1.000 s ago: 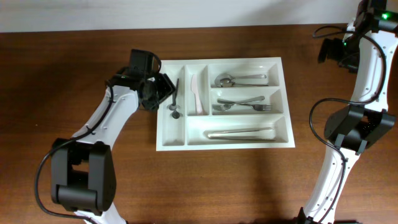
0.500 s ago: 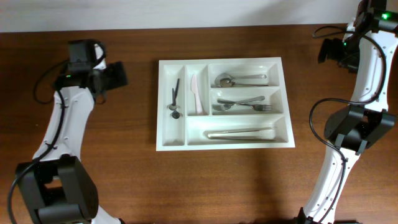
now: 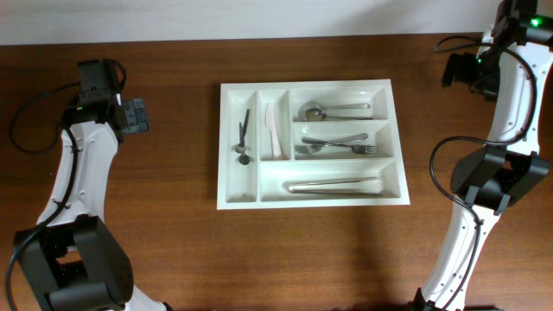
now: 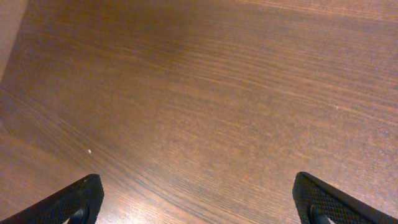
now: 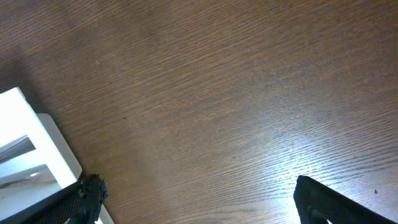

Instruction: Pack container

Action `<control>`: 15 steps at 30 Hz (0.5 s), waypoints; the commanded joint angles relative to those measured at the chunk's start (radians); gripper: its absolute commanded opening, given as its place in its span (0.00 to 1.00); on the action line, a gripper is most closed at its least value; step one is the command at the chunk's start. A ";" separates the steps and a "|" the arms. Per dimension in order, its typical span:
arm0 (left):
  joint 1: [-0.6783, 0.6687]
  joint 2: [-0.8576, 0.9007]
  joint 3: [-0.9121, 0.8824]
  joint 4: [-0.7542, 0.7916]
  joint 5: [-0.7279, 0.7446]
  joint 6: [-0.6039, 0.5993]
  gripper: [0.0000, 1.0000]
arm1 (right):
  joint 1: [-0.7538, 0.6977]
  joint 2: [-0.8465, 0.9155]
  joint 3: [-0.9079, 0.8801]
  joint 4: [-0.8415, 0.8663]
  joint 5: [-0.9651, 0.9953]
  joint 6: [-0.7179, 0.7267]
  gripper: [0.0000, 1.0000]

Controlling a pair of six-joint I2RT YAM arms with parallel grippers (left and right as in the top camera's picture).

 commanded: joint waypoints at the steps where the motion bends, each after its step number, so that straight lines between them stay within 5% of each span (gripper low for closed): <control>1: 0.003 -0.017 0.015 -0.028 0.007 0.015 0.99 | 0.004 -0.019 0.015 -0.001 -0.006 -0.008 0.99; 15: 0.003 -0.017 0.015 -0.031 0.008 0.016 0.99 | 0.011 -0.262 0.014 -0.001 -0.006 -0.008 0.99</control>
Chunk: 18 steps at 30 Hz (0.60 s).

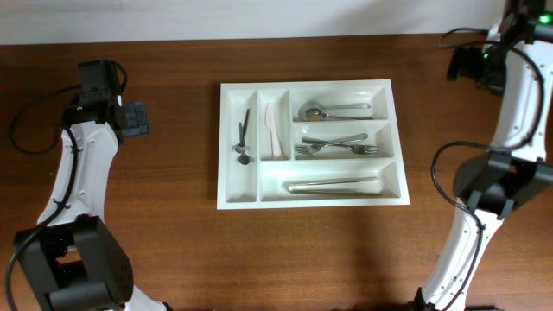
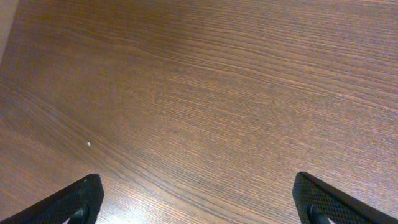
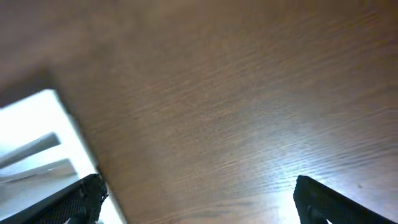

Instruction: Pack container

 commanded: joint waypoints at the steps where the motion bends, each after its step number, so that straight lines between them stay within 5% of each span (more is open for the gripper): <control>1: 0.003 -0.017 0.016 0.002 0.007 0.015 0.99 | 0.006 -0.221 -0.011 -0.001 -0.006 -0.007 0.99; 11: 0.003 -0.017 0.016 0.002 0.007 0.015 0.99 | 0.041 -0.884 -0.751 -0.002 -0.006 -0.008 0.99; 18: 0.003 -0.017 0.016 0.002 0.007 0.015 0.99 | 0.112 -1.197 -0.993 0.006 0.120 -0.063 0.98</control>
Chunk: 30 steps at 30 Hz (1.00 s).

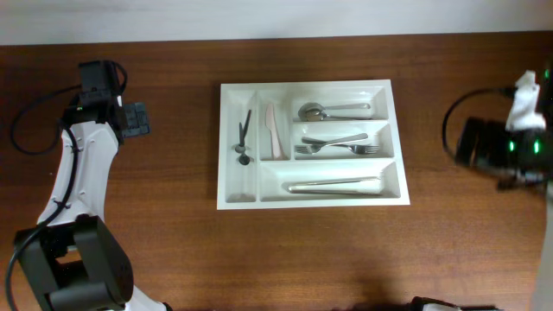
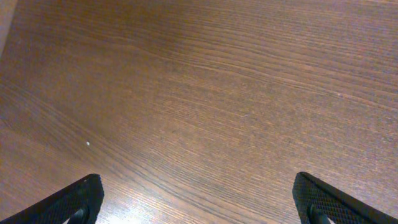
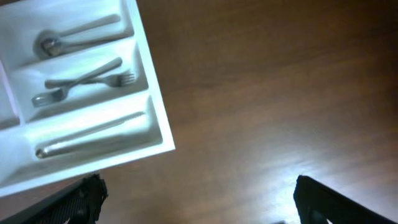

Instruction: Pack container

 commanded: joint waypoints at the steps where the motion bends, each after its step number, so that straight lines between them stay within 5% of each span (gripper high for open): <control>1: 0.003 -0.017 0.016 0.003 0.003 0.015 0.99 | 0.029 -0.150 -0.105 0.018 0.076 -0.026 0.99; 3: 0.003 -0.017 0.016 0.003 0.003 0.015 0.99 | 0.045 -0.228 -0.182 0.106 0.078 -0.025 0.99; 11: 0.003 -0.017 0.016 0.003 0.003 0.015 0.99 | 0.116 -0.618 -0.754 0.969 -0.017 -0.021 0.99; 14: 0.003 -0.017 0.016 0.003 0.003 0.015 0.99 | 0.116 -0.719 -0.930 1.160 -0.068 -0.021 0.99; 30: 0.003 -0.017 0.016 0.003 0.003 0.015 0.99 | 0.205 -1.079 -1.432 1.337 -0.106 -0.022 0.98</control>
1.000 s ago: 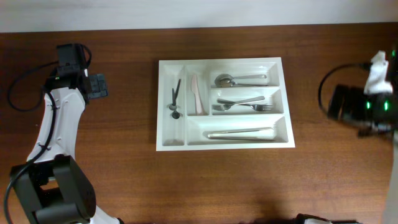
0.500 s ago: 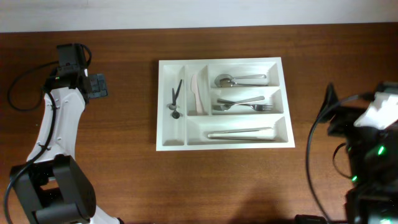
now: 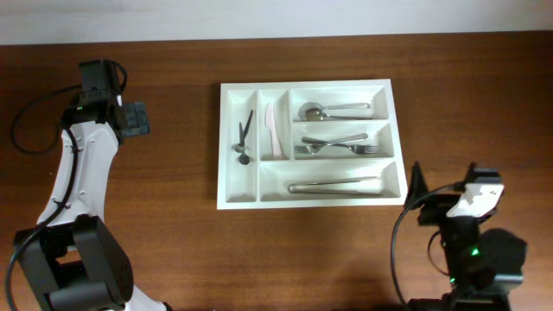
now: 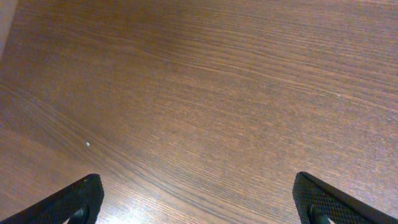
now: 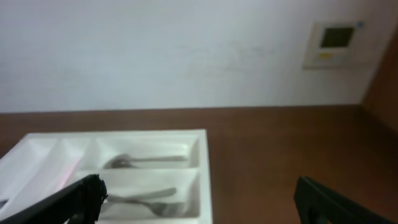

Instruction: Pack container

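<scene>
A white cutlery tray (image 3: pixel 307 84) lies mid-table. It holds two small black utensils (image 3: pixel 243 138), a pale knife (image 3: pixel 271 130), a spoon (image 3: pixel 333 111), forks (image 3: pixel 337 145) and a long silver piece (image 3: pixel 335 185). My left gripper (image 3: pixel 131 118) hangs open over bare wood at the far left, well apart from the tray. In the left wrist view its fingers (image 4: pixel 78 199) are spread wide with nothing between them. My right gripper (image 5: pixel 199 199) is open and empty. It sits low at the front right and faces level across the tray (image 5: pixel 204 163) toward the wall.
My right arm (image 3: pixel 471 207) is folded down by the table's front right edge, just off the tray's near right corner. Behind the table is a white wall with a small panel (image 5: pixel 336 40). My left arm (image 3: pixel 82 173) runs along the left side.
My right arm has gone from the table's right edge, looking down on the tray, to a folded pose at the front right, looking level at the wall. The left arm and tray are unchanged.
My right gripper was open over bare wood at the back right, beside the tray's corner. It then stood at the right edge, higher, with the tray below it. Now it is low at the front right. The left gripper stayed open at the far left, and the tray's contents stayed put.
</scene>
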Action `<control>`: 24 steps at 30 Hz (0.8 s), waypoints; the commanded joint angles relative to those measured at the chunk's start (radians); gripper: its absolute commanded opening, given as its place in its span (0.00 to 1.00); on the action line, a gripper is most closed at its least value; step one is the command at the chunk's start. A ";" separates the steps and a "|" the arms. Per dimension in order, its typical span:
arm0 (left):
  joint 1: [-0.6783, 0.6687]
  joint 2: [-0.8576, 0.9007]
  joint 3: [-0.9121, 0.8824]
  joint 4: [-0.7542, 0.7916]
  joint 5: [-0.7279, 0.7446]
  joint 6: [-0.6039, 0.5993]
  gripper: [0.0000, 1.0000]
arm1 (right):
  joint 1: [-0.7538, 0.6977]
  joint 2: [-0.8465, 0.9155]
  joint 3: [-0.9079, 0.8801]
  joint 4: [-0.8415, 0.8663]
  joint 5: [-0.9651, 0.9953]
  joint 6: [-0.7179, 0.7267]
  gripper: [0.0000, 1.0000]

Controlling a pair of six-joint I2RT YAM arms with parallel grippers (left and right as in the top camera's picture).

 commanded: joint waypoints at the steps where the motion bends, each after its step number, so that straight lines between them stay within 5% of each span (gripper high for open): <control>1: 0.003 -0.017 0.016 0.002 0.003 0.015 0.99 | 0.053 -0.095 -0.092 0.040 -0.013 -0.003 0.99; 11: 0.003 -0.017 0.015 0.002 0.003 0.015 0.99 | 0.076 -0.288 -0.268 0.064 -0.014 -0.003 0.99; 24: 0.003 -0.017 0.016 0.002 0.003 0.015 0.99 | 0.076 -0.336 -0.351 0.068 0.024 -0.007 0.99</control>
